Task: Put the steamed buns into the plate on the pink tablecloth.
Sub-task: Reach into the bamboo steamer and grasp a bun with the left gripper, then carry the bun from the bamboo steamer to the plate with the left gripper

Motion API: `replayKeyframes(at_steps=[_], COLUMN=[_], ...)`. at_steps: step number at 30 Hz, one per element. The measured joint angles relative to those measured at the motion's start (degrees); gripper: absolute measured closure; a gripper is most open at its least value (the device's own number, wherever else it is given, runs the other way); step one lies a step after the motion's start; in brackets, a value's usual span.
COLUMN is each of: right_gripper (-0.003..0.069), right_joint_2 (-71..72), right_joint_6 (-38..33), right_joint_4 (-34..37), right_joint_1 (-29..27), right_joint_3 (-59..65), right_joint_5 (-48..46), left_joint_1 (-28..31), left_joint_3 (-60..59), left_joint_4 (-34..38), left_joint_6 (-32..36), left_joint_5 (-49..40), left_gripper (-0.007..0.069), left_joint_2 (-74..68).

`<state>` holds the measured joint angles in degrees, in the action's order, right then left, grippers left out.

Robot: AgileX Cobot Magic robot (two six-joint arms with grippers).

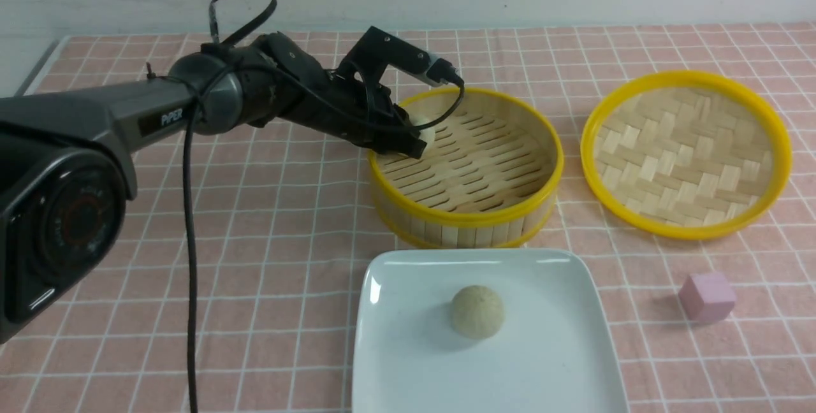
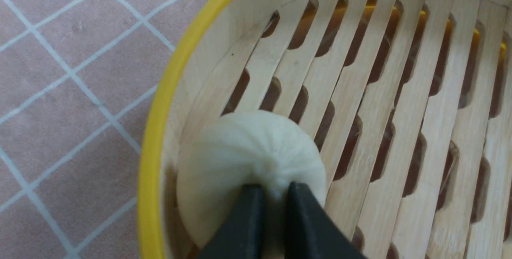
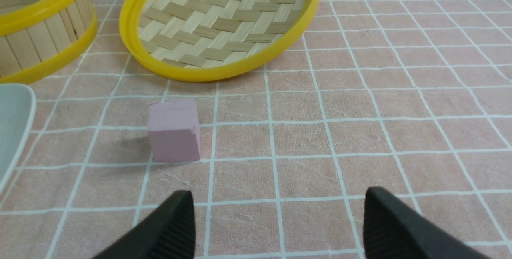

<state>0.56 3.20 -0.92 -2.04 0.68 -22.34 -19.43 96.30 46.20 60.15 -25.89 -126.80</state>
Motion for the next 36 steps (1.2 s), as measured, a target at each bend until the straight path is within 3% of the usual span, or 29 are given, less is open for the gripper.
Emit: replayKeyframes(at_steps=[7, 17, 28, 36], right_gripper=[0.0111, 0.0111, 0.0111, 0.0111], right_joint_2=[0.0, 0.0, 0.0, 0.0], right_joint_6=[0.0, 0.0, 0.0, 0.0], right_joint_4=[0.0, 0.0, 0.0, 0.0], right_joint_1=[0.0, 0.0, 0.0, 0.0], right_joint_3=[0.0, 0.0, 0.0, 0.0], right_joint_5=[0.0, 0.0, 0.0, 0.0], left_joint_1=[0.0, 2.3, 11.4, 11.48], left_joint_3=[0.0, -0.24, -0.24, -1.42], left_joint_4=[0.6, -0.07, -4.1, -0.28], left_joint_6=[0.05, -0.62, -6.31, -6.52], left_joint_5=[0.22, -7.97, -37.7, -44.15], left_gripper=[0.0606, 0.0606, 0.0606, 0.0603], left_joint_2=[1.19, 18.51, 31.29, 29.11])
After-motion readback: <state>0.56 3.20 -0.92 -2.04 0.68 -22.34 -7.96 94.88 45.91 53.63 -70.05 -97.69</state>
